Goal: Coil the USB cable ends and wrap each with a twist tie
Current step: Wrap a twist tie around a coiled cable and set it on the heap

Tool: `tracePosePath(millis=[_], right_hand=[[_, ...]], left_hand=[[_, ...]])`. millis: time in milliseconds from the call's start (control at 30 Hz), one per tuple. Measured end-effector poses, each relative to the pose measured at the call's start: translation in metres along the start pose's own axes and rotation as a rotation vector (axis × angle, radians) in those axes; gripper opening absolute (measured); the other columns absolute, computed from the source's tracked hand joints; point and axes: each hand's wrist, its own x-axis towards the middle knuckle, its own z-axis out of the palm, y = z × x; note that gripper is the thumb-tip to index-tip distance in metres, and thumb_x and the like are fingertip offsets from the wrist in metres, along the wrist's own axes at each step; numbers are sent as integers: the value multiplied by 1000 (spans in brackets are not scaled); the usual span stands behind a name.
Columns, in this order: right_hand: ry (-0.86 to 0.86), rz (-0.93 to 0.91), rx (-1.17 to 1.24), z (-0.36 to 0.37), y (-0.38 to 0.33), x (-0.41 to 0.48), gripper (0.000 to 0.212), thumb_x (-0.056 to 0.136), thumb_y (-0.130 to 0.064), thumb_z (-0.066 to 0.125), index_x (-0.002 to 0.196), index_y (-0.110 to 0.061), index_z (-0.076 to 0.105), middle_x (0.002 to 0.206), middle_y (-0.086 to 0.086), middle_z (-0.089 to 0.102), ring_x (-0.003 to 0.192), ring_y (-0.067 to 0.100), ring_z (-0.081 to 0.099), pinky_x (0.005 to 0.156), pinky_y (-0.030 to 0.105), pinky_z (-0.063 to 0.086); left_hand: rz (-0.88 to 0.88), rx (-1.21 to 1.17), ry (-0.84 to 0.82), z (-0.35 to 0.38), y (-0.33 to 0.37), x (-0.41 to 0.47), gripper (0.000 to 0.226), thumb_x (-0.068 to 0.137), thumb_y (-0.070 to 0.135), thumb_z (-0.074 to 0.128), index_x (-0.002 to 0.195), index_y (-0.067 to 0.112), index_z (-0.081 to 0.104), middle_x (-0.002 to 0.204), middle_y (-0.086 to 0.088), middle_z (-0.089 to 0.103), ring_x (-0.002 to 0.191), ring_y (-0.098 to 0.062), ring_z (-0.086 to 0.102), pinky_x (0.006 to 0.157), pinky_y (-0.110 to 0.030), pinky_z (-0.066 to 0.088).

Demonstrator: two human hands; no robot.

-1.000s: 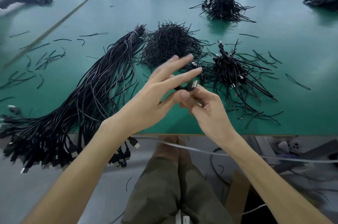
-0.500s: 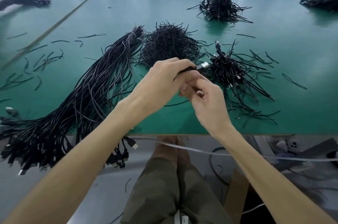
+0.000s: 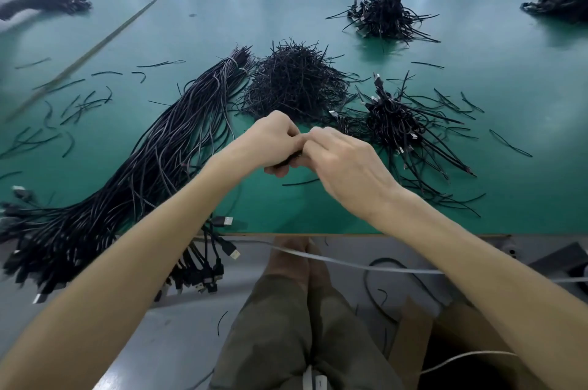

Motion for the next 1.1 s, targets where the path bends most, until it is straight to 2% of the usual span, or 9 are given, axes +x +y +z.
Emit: tracePosePath(millis=[100, 300, 433, 633, 733, 833, 900, 967, 1100], right_hand=[[22, 246, 250, 2, 3, -1, 21, 99, -19, 65, 84, -5, 59, 87, 1, 51, 75, 17, 47, 67, 47, 49], [103, 456, 487, 6, 6, -8, 21, 90, -19, 74, 77, -12, 60, 80, -8, 53, 72, 11, 51, 69, 34, 45], [149, 462, 541, 1, 5, -6, 16, 87, -11, 76, 78, -10, 63, 81, -7, 56, 73, 9, 51, 69, 21, 41], [166, 478, 633, -2, -2, -5, 14, 86, -4, 76, 78, -6, 65, 80, 1, 59, 72, 11, 52, 67, 16, 38], [188, 464, 639, -1, -2, -6, 16, 86, -3, 76, 76, -4, 63, 78, -2, 56, 69, 9, 49, 65, 16, 36], [228, 433, 613, 0, -1, -7, 19, 86, 0, 75, 74, -1, 61, 77, -1, 53, 67, 9, 45, 63, 19, 34], [243, 396, 524, 2, -2, -8, 19, 86, 2, 74, 74, 0, 59, 78, 1, 52, 67, 14, 46, 62, 26, 38], [256, 352, 453, 3, -3, -7, 20, 88, 2, 71, 75, -1, 57, 80, 0, 51, 67, 16, 46, 63, 30, 41], [289, 206, 172, -1, -1, -2, 17, 93, -3, 64, 77, -2, 58, 82, 7, 54, 72, 25, 52, 70, 41, 48]], left_hand=[[78, -210, -46, -5, -2, -7, 42, 105, 33, 57, 83, -2, 67, 62, -8, 69, 45, -18, 60, 43, -23, 43], [152, -603, -219, -21, -21, -18, 30, 109, 11, 46, 137, 4, 53, 100, -13, 76, 89, -36, 75, 69, -35, 59], [375, -534, -225, -22, -31, -24, 76, 97, -8, 59, 158, 29, 34, 99, -10, 64, 90, -37, 74, 77, -39, 60], [484, -277, -36, -9, -31, -25, 80, 85, -8, 74, 148, 35, 51, 87, 12, 58, 76, -24, 62, 67, -29, 51], [507, -179, 75, -6, -29, -27, 58, 79, 18, 85, 132, 33, 66, 88, 2, 46, 73, -13, 48, 66, -22, 42], [549, -102, 168, -3, -27, -27, 26, 78, 38, 77, 104, 38, 72, 95, -4, 43, 79, -22, 46, 69, -15, 38], [578, 25, 248, -3, -26, -28, 9, 87, 36, 74, 85, 32, 67, 101, -1, 45, 81, -20, 48, 71, -21, 42], [599, 178, 342, -2, -24, -30, 29, 98, 38, 65, 77, 28, 47, 102, 6, 47, 74, -21, 48, 65, -39, 47], [451, 294, 376, -3, -15, -32, 45, 105, 46, 46, 68, 24, 33, 69, 7, 49, 59, -22, 48, 56, -40, 44]])
